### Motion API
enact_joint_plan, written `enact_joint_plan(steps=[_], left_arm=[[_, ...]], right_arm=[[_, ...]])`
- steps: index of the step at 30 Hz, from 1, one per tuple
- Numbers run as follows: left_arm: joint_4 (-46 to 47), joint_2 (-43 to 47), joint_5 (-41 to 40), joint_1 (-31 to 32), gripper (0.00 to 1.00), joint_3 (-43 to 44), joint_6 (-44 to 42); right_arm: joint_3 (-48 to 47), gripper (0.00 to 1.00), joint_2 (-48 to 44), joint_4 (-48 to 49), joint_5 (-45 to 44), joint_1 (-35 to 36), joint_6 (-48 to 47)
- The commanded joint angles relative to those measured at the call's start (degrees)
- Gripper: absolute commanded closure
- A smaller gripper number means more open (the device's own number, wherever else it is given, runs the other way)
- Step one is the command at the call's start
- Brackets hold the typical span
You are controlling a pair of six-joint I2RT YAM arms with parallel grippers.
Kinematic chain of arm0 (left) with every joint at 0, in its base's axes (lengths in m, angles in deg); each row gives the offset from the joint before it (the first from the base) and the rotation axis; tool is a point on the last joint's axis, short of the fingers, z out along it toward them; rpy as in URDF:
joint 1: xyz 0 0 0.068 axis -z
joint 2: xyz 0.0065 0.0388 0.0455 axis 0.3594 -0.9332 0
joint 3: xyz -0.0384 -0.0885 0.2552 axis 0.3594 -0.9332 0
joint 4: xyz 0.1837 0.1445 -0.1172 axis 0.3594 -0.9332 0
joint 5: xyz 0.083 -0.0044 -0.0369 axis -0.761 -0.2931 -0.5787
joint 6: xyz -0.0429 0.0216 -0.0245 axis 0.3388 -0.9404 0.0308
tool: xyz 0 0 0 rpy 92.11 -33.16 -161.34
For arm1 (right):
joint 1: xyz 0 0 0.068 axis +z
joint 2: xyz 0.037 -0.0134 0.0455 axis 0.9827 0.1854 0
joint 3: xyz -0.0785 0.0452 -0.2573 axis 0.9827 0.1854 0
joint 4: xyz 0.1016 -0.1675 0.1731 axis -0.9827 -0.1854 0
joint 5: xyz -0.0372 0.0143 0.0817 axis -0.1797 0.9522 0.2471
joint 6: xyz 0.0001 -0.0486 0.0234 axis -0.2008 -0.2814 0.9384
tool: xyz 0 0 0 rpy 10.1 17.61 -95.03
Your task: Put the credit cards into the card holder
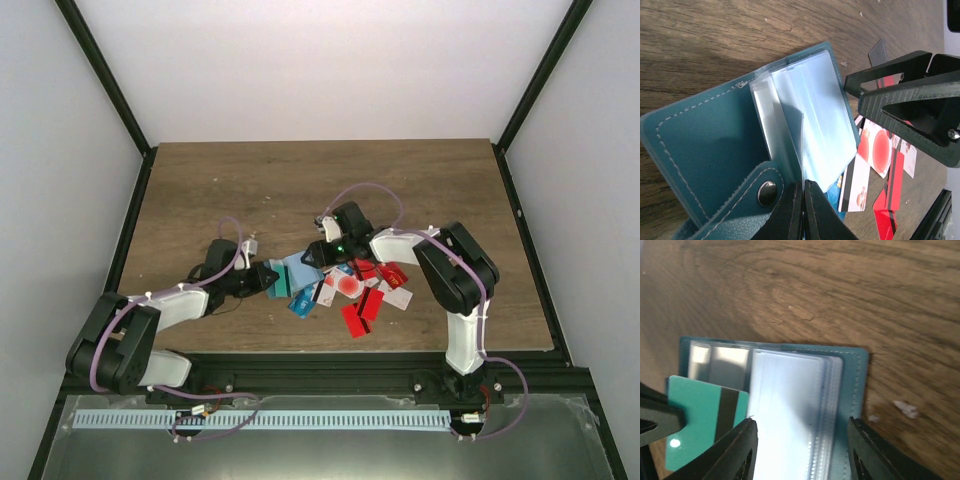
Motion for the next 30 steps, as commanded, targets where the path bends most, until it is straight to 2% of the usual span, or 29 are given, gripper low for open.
enact_joint_plan(steps=[1, 6, 8, 19, 30], left_arm=[[-1.9, -0.3, 1.0, -0.3, 0.96, 1.8, -2.6], [-2.9, -0.6, 0.8, -0.4, 0.96, 2.5, -3.0], [-3.5, -1.2, 0.7, -0.4, 0.96, 3.0, -3.1], [-5.5, -6.1, 1.6, -1.5, 0.96, 4.8, -4.7], [-6.5, -9.2, 2.5, -2.8, 0.96, 7.4, -6.1]], right_arm=[[-2.6, 0.50, 0.0, -3.7, -6.0, -0.3, -1.8], [-1.4, 0.66, 1.3, -2.5, -3.8, -0.2, -0.6], [-0.5, 0.69, 1.3, -2.0, -2.4, -0.2, 0.1], [6.4, 0.70, -2.2, -0.5, -0.1, 2.3, 2.8], [6.2, 0.71, -1.6, -0.3, 0.4, 2.7, 3.0]])
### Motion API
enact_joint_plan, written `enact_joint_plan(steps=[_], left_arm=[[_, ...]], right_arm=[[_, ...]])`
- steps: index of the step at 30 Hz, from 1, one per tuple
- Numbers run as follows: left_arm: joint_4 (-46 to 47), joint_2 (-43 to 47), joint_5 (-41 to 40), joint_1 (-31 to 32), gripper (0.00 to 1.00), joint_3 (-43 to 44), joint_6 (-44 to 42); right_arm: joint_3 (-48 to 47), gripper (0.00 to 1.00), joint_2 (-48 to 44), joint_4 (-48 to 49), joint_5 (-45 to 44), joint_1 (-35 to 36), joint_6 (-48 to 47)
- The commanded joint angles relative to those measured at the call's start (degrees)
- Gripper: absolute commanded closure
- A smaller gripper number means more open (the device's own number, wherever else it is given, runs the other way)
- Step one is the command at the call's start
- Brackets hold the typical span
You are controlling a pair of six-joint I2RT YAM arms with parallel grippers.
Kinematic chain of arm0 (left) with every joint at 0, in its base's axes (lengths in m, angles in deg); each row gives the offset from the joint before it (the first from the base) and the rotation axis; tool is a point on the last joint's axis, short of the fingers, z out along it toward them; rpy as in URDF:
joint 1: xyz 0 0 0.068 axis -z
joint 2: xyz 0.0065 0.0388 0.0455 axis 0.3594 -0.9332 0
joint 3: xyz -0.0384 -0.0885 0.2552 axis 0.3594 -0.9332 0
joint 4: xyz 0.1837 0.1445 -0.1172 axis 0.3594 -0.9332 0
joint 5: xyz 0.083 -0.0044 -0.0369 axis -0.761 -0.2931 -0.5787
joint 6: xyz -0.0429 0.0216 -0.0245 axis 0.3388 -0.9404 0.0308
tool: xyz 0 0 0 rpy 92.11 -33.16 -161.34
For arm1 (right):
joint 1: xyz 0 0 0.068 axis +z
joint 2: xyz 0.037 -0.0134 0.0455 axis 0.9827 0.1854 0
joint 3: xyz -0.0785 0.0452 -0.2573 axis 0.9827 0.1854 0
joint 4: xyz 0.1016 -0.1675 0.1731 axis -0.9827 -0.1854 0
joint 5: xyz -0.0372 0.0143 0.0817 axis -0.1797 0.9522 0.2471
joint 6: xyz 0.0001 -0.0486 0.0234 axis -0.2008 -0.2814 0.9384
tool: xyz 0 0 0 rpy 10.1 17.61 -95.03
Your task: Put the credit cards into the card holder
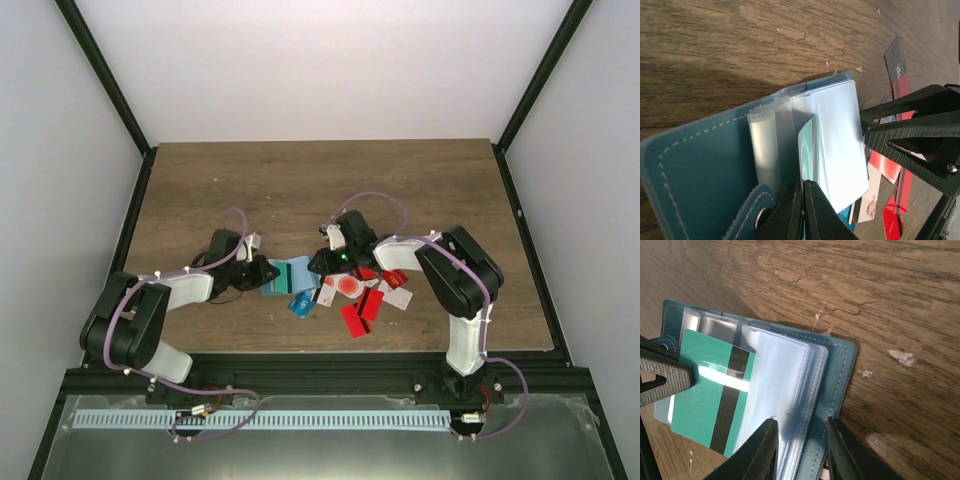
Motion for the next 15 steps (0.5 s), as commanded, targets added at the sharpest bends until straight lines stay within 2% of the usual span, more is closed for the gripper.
enact_joint_plan(steps=[1, 15], left_arm=[[-1.2, -2.0, -0.3, -0.8, 0.96, 1.0, -1.6], [3.9, -5.3, 1.1, -1.1, 0.96, 1.6, 0.5]], right_arm=[[0.7, 0.71, 0.5, -2.7, 2.1, 1.6, 0.1], [0.7, 0.74, 1.6, -2.7, 3.2, 1.7, 0.6]])
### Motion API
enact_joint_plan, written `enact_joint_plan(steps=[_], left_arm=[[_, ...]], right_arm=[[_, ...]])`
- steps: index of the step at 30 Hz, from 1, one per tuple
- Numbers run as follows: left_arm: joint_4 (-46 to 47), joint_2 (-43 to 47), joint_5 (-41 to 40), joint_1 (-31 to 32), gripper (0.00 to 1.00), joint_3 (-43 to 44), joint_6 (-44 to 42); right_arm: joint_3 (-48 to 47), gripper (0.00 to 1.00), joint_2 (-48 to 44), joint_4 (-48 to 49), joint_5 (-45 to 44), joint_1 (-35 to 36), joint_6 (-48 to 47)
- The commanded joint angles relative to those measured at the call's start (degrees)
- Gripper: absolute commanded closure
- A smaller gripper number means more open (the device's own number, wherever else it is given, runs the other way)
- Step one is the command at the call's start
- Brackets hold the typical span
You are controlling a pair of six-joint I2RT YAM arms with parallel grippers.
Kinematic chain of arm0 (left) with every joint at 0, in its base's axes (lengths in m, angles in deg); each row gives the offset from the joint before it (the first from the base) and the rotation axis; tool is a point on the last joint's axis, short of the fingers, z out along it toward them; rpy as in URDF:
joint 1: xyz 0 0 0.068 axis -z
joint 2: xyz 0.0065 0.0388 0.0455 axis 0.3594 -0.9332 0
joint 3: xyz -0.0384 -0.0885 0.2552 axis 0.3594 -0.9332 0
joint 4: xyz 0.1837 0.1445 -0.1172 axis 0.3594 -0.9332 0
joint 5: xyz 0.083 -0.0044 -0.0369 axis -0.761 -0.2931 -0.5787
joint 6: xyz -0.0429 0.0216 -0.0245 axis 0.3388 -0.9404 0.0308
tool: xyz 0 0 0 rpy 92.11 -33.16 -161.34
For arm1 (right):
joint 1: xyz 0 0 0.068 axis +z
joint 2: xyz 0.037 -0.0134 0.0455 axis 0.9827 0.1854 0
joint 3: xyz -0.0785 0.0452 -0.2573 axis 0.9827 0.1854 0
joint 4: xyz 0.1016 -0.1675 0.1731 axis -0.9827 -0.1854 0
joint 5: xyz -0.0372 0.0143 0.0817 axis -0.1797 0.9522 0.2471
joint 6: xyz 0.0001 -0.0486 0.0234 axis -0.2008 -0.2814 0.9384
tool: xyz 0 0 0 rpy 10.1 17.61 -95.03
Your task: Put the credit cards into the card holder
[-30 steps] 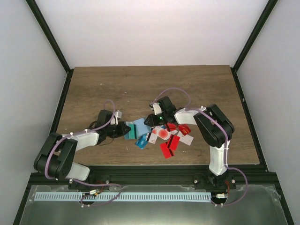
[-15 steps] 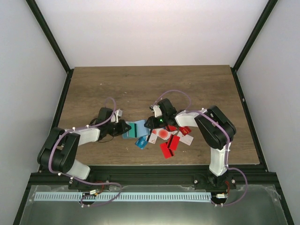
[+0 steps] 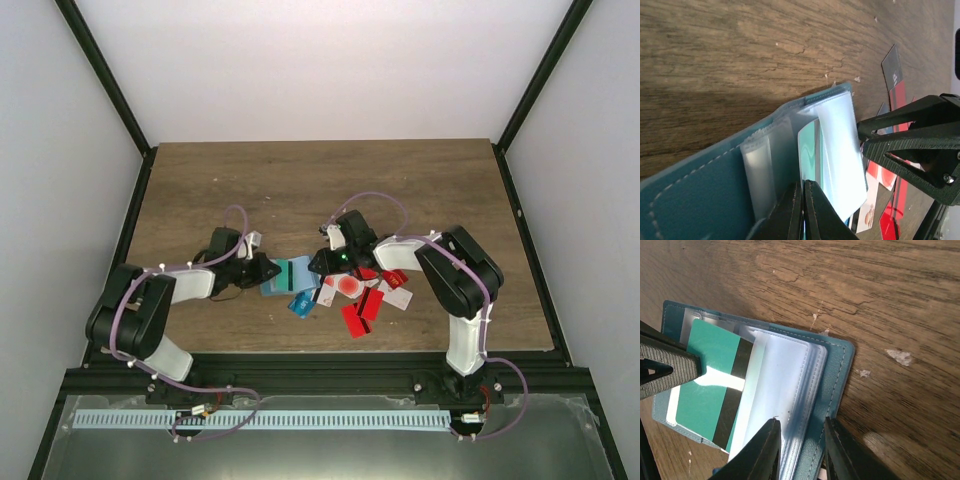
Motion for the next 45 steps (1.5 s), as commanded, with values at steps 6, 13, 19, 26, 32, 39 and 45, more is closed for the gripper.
enact_joint_plan(steps=[6, 13, 19, 26, 32, 39, 45], left_arm=[[2.6, -2.4, -1.1, 0.0, 0.96, 0.1, 1.8], [2.8, -2.0, -1.6, 0.0, 0.96, -0.9, 2.6], [2.7, -2.2, -0.7, 0.0, 0.96, -2.1, 1.6], [3.0, -2.2, 0.8, 0.0, 0.96, -2.7, 1.1], [2.1, -2.3, 1.7, 0.1, 0.96, -2.2, 0.1], [1.4, -2.4, 2.6, 0.1, 0.96, -2.2, -0.7], [3.3, -3.0, 2.8, 0.3, 0.96, -2.7, 0.7]], right_arm=[[0.9, 0.75, 1.6, -2.7, 3.6, 2.3, 1.0], [0.9, 0.75, 1.7, -2.6, 3.6, 2.8, 1.5], [0.8, 0.76, 2.0, -2.6, 3.4, 2.8, 1.7], [0.6, 0.76, 2.3, -2.5, 3.4, 2.8, 2.0], [0.4, 0.76, 2.5, -2.5, 3.6, 3.0, 2.1], [0.1, 0.76, 2.7, -2.6, 3.6, 3.2, 2.2], [-0.5, 0.76, 3.1, -2.8, 3.7, 3.7, 2.3]])
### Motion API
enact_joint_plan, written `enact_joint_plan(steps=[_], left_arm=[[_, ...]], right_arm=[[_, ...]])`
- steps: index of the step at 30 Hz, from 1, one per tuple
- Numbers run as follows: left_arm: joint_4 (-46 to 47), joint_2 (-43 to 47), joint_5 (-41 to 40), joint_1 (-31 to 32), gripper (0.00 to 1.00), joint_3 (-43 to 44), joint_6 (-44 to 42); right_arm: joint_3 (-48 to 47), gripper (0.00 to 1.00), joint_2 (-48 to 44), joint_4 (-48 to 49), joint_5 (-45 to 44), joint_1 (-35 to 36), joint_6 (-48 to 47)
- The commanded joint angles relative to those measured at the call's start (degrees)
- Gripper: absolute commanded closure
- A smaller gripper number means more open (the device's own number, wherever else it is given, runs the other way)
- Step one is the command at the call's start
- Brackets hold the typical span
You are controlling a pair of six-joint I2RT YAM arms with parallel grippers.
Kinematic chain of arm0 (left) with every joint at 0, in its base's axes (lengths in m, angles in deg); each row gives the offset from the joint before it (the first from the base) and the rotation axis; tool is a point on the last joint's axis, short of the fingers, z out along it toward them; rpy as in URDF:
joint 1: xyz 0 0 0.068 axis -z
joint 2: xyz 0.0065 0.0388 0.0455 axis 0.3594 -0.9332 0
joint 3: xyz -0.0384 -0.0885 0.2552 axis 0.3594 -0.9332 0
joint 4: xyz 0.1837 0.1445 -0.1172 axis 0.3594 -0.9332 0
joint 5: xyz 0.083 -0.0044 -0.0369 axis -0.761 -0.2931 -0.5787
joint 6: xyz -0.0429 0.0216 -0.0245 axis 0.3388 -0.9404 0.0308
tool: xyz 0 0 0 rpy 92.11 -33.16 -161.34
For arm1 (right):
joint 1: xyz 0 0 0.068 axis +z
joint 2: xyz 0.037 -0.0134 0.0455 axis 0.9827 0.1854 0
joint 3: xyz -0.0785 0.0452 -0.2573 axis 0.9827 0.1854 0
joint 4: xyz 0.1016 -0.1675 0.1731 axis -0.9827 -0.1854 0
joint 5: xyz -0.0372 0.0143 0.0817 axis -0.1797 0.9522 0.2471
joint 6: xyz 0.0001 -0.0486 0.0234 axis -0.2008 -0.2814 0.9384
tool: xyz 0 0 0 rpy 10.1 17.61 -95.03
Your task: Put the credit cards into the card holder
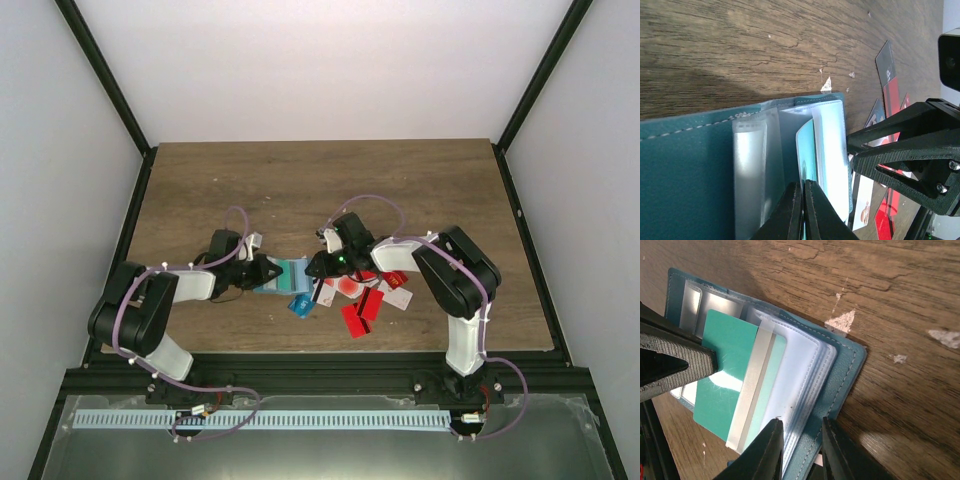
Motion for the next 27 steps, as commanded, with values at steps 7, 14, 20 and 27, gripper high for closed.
enact_joint_plan(steps=[7, 14, 20, 27], left_arm=[[1.6, -2.0, -0.5, 1.0, 0.96, -1.6, 2.2], [3.9, -2.7, -1.0, 1.2, 0.96, -2.0, 4.9], [4.2, -3.4, -0.8, 1.9, 0.96, -1.9, 5.0], [1.8, -4.7, 0.5, 2.5, 0.96, -0.8, 1.8]], right_arm=[[-1.0, 0.76, 2.9, -2.8, 1.7, 3.1, 0.4], [-0.9, 0.77, 3.0, -2.6, 2.0, 3.3, 0.8], [-0.7, 0.77, 3.3, -2.3, 2.1, 3.4, 1.0], [-1.2, 0.77, 3.4, -2.8, 1.4, 3.4, 0.6]])
